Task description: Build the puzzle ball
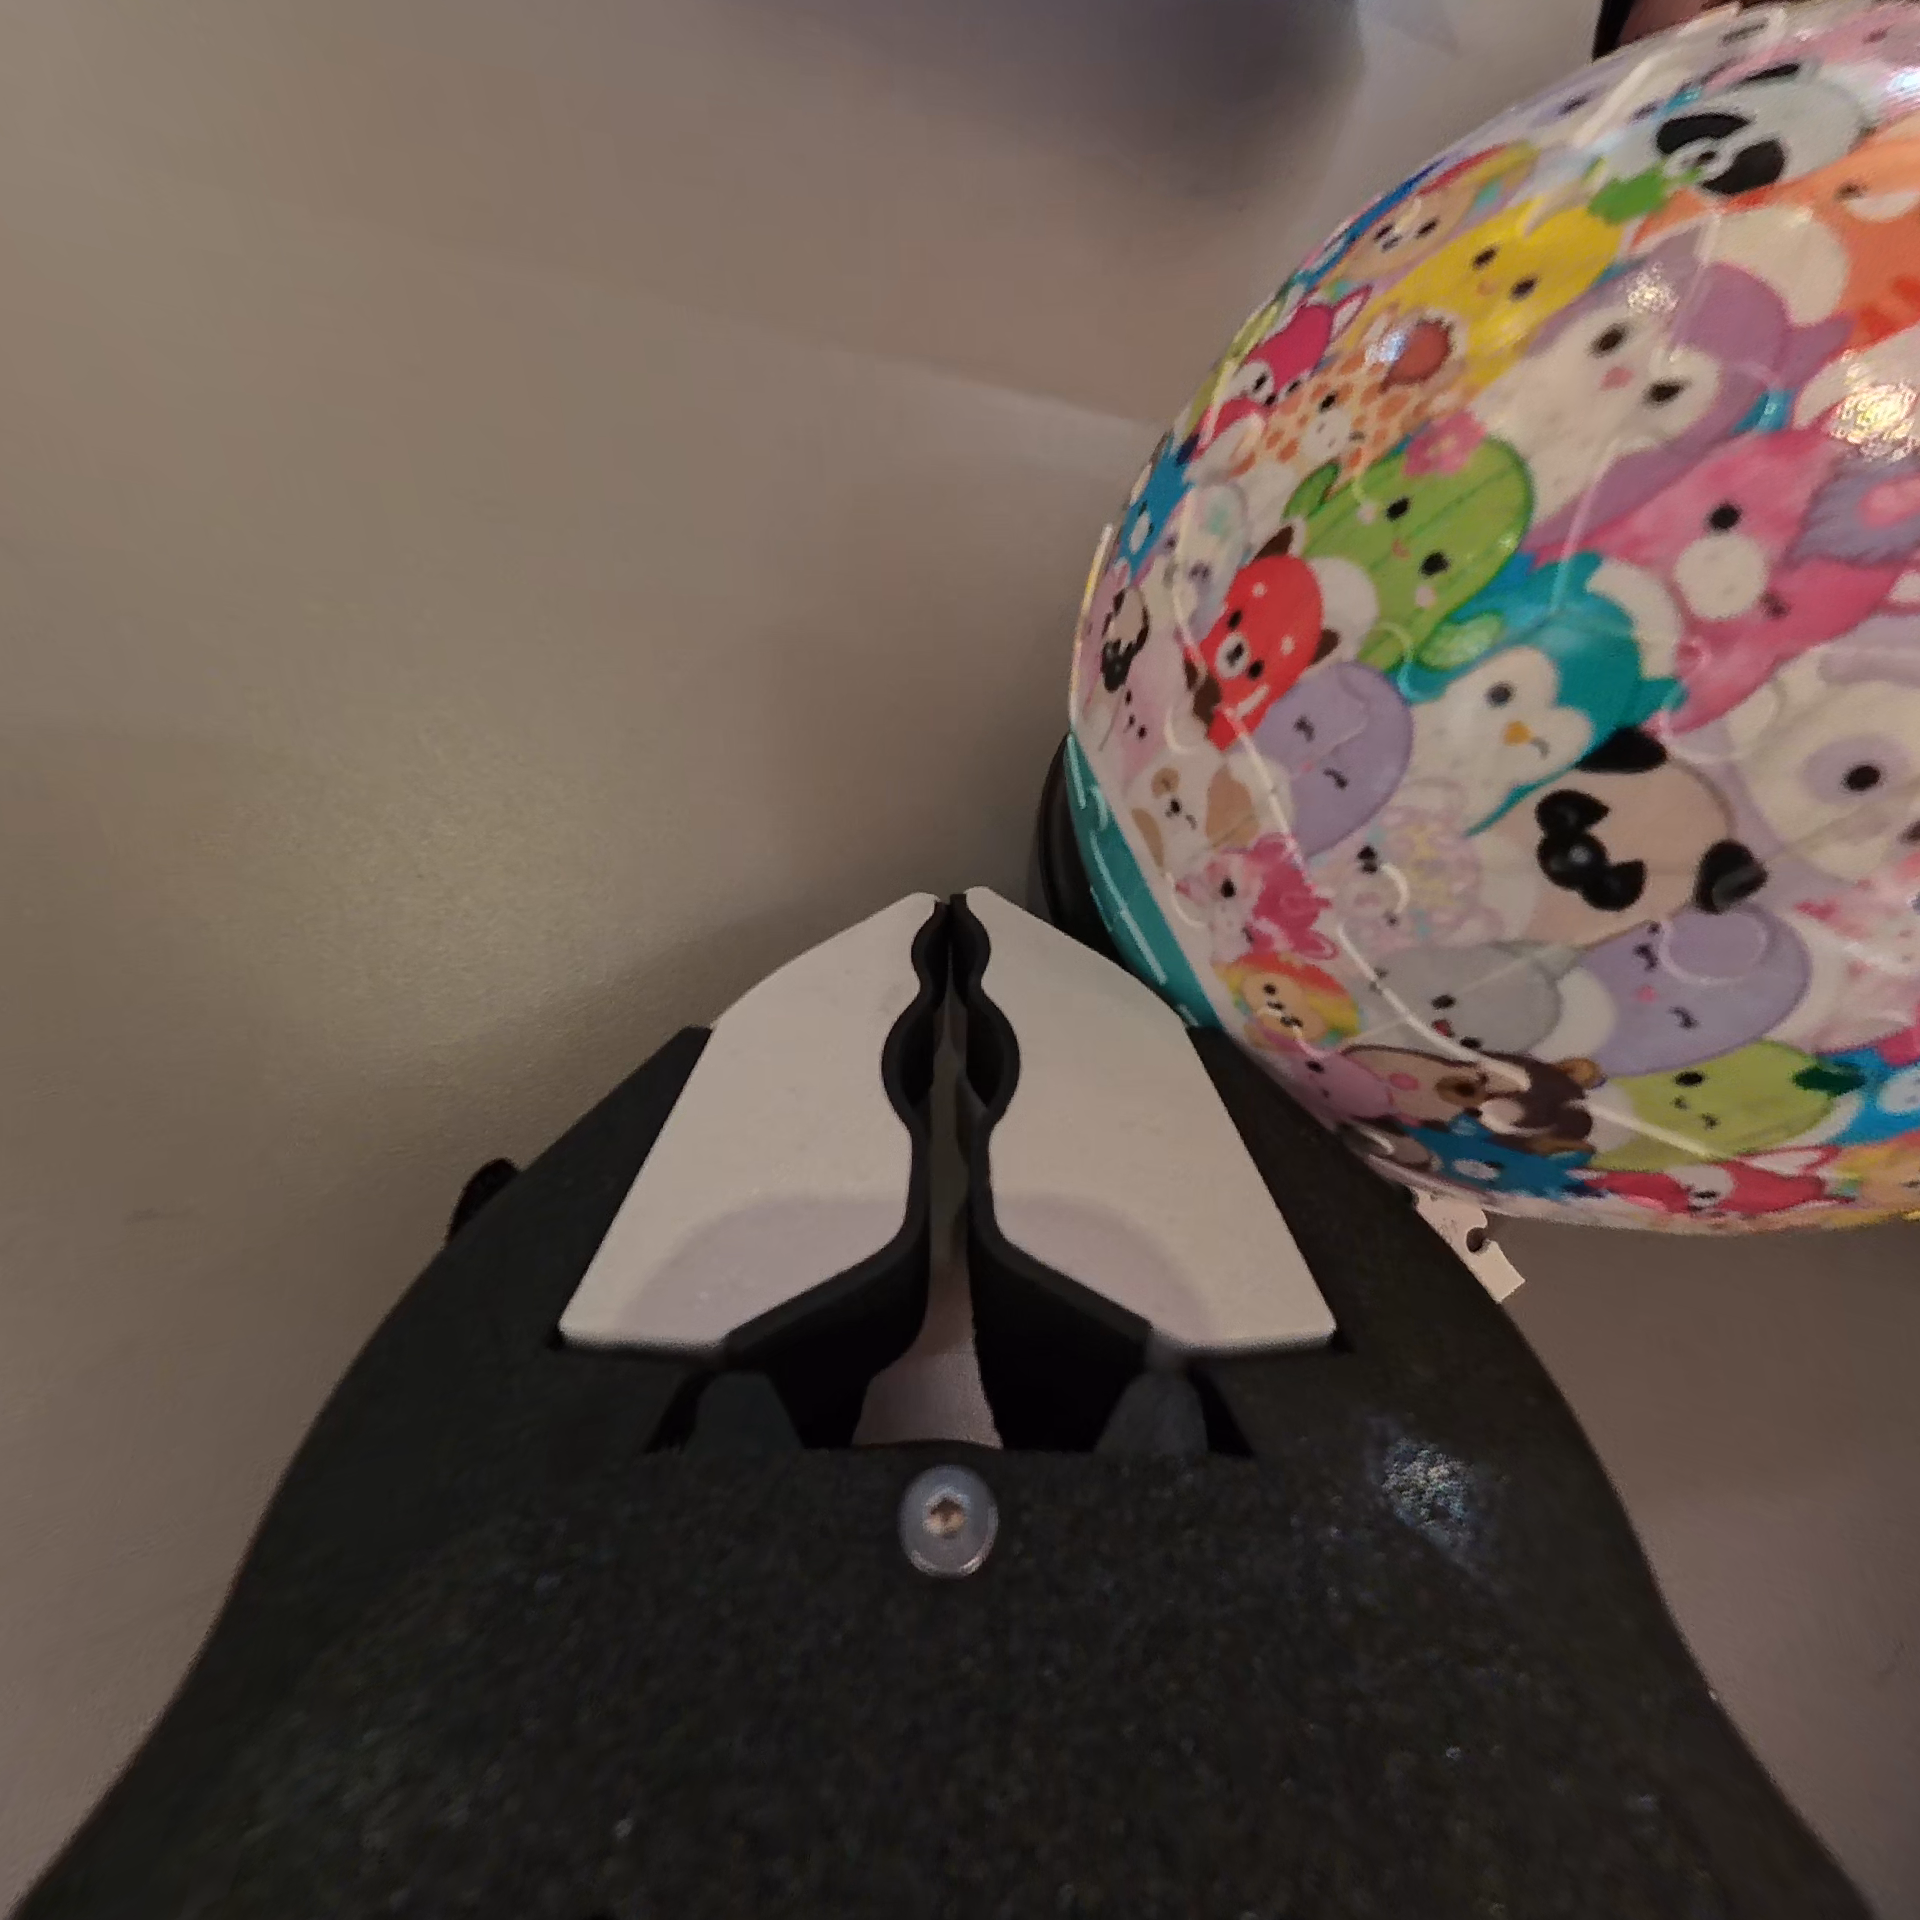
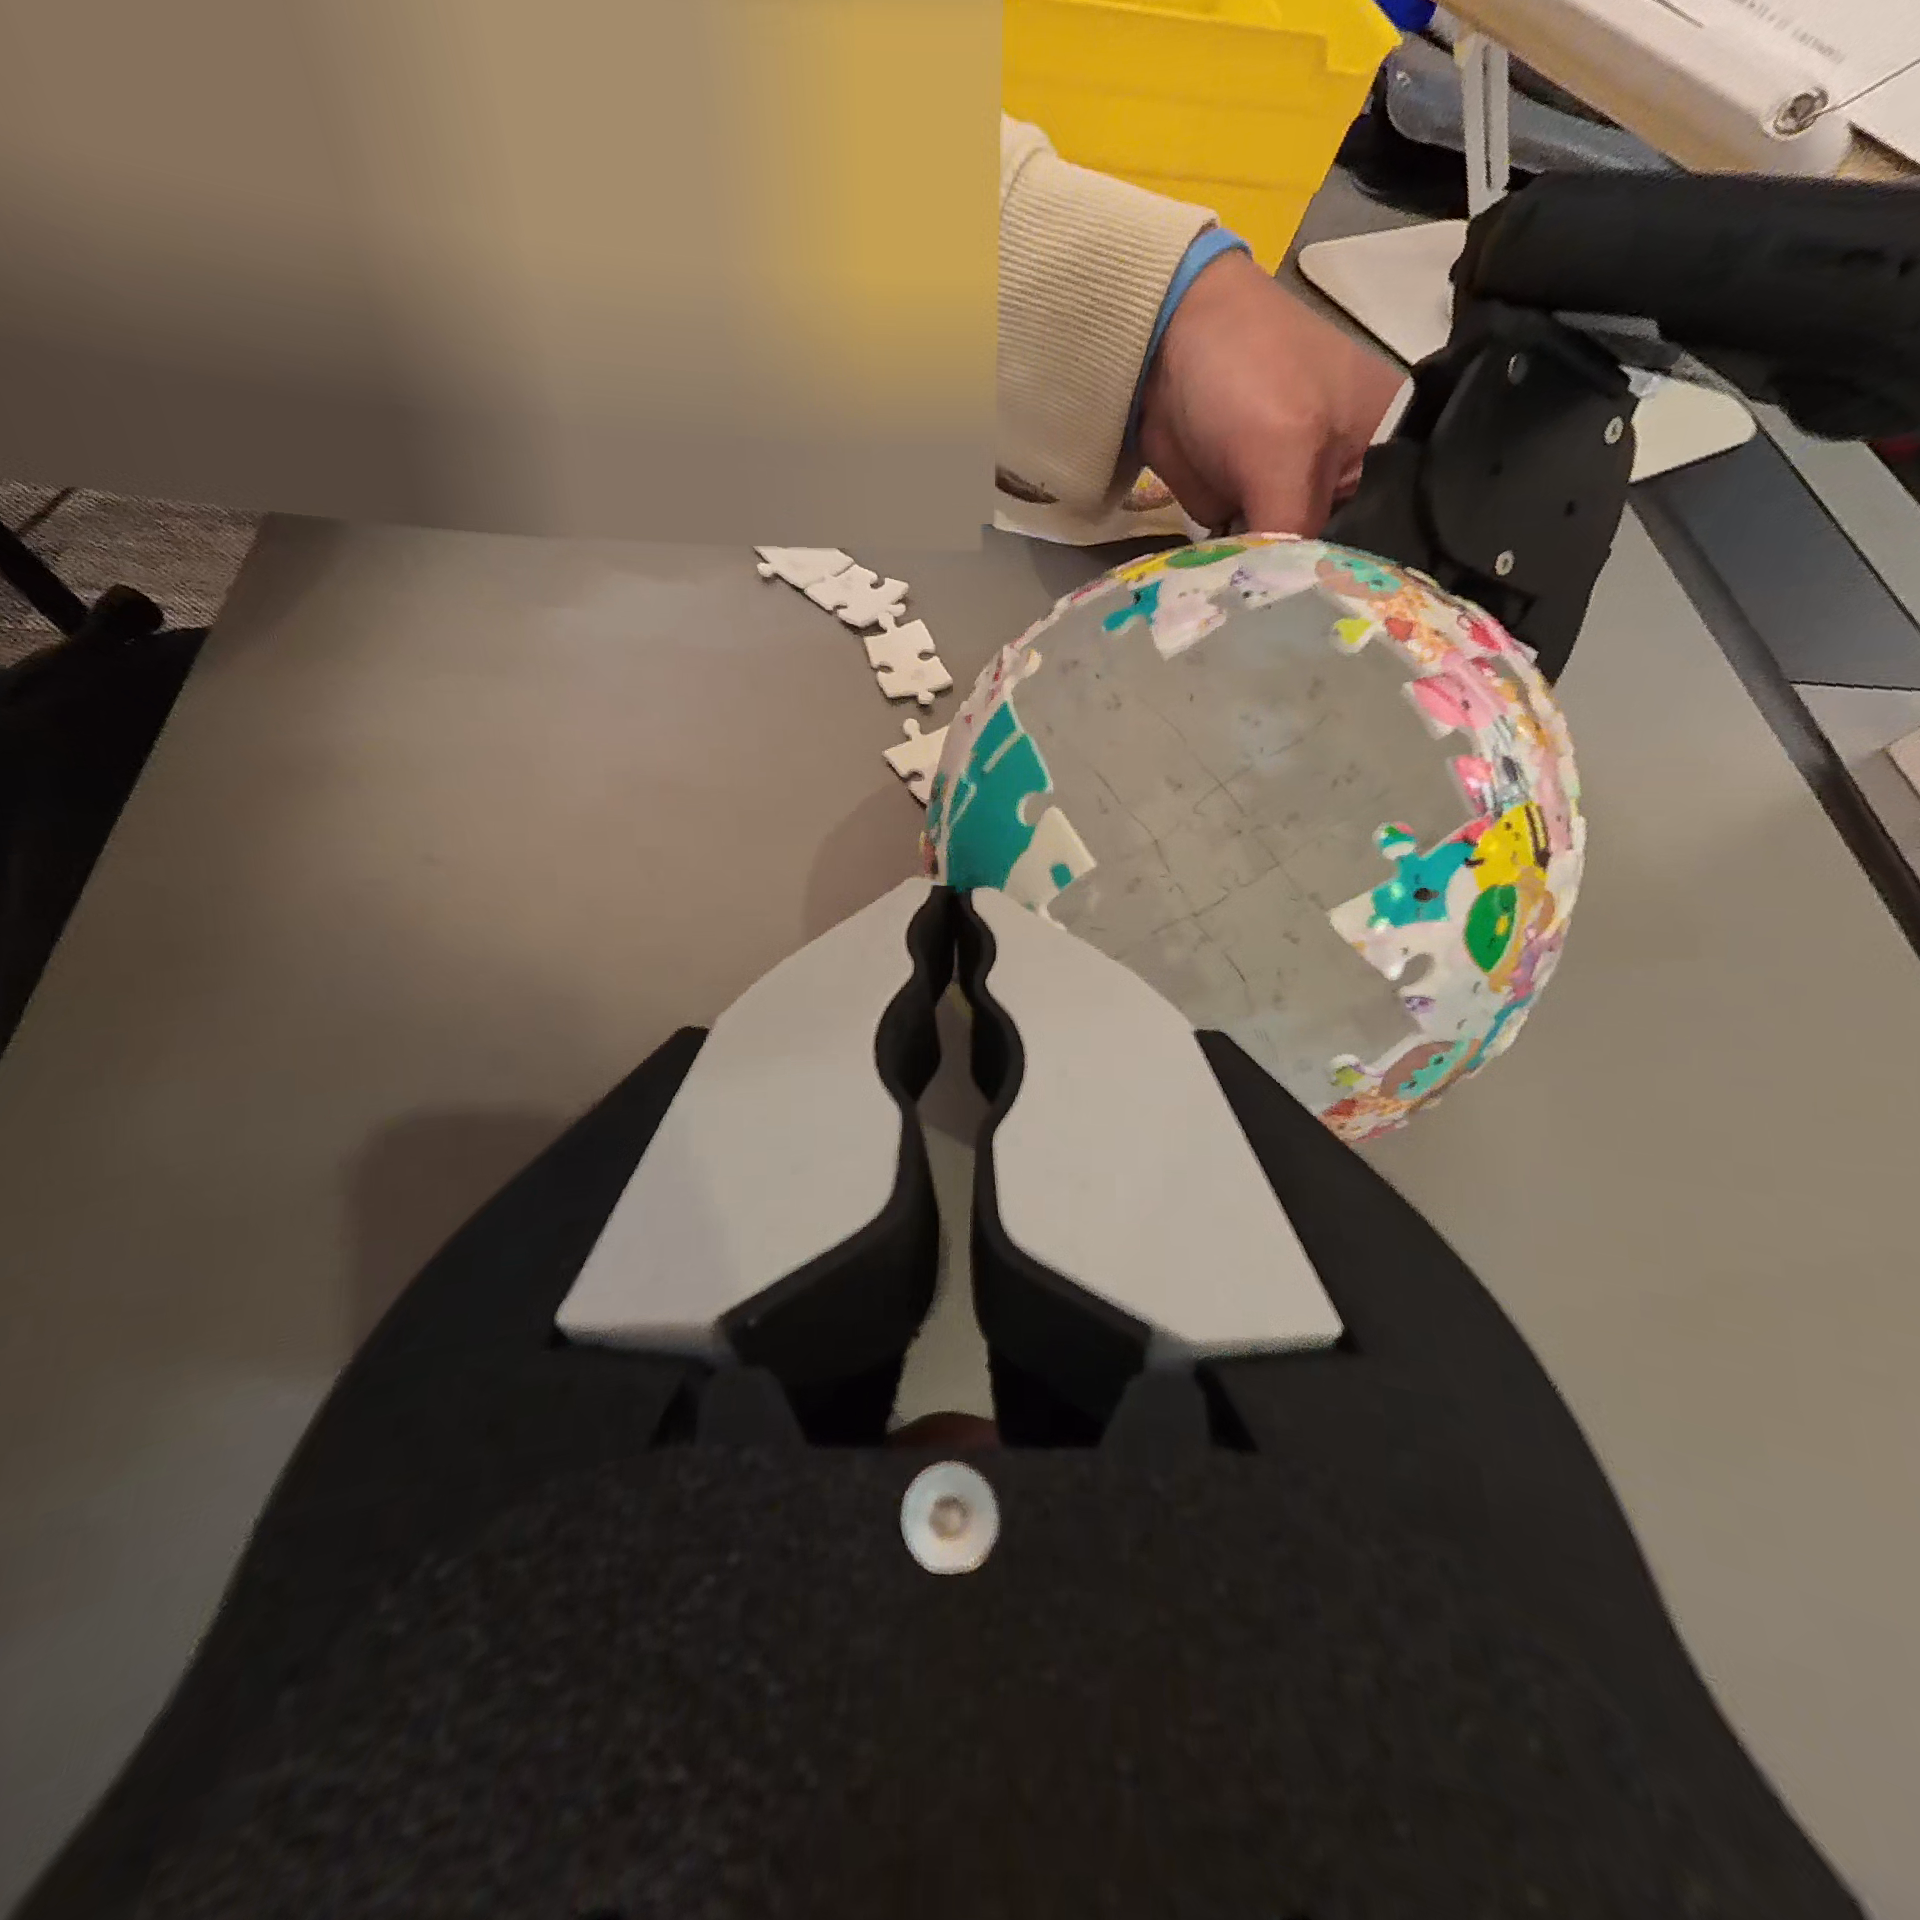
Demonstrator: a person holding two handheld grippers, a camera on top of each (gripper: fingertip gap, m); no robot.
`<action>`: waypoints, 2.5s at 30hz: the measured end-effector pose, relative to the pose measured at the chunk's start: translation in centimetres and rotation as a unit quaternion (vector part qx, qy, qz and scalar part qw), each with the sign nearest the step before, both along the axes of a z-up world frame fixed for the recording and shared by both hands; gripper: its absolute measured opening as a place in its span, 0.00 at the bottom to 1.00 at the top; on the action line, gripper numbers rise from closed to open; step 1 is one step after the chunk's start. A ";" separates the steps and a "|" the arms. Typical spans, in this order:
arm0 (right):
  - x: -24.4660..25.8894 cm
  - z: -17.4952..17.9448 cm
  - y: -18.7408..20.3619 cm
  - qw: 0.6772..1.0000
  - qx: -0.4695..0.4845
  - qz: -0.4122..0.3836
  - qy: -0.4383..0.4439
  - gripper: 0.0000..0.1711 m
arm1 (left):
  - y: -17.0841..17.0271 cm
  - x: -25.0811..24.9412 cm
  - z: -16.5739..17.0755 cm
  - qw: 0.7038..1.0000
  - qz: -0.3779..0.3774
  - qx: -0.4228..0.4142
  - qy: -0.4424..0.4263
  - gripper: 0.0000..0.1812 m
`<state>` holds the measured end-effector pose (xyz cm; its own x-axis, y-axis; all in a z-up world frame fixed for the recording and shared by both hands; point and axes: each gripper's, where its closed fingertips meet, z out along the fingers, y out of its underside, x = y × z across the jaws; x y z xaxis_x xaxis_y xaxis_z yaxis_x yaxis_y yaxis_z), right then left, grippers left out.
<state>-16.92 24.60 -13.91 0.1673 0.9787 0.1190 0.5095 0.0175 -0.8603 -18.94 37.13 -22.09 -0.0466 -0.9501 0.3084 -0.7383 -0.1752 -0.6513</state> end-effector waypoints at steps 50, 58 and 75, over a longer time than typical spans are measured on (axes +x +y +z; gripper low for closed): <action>-5.4 1.1 0.6 0.955 0.253 -0.098 -0.122 0.00 | -0.3 -0.2 -0.1 1.000 -0.003 0.003 0.004 0.00; -5.2 1.1 -1.3 0.967 0.226 -0.074 -0.090 0.00 | -0.2 -0.2 0.0 1.000 -0.001 0.002 0.001 0.00; 4.1 -1.2 -2.7 0.984 -0.104 -0.132 0.054 0.20 | 2.3 -7.2 8.0 0.976 0.170 0.127 -0.039 0.00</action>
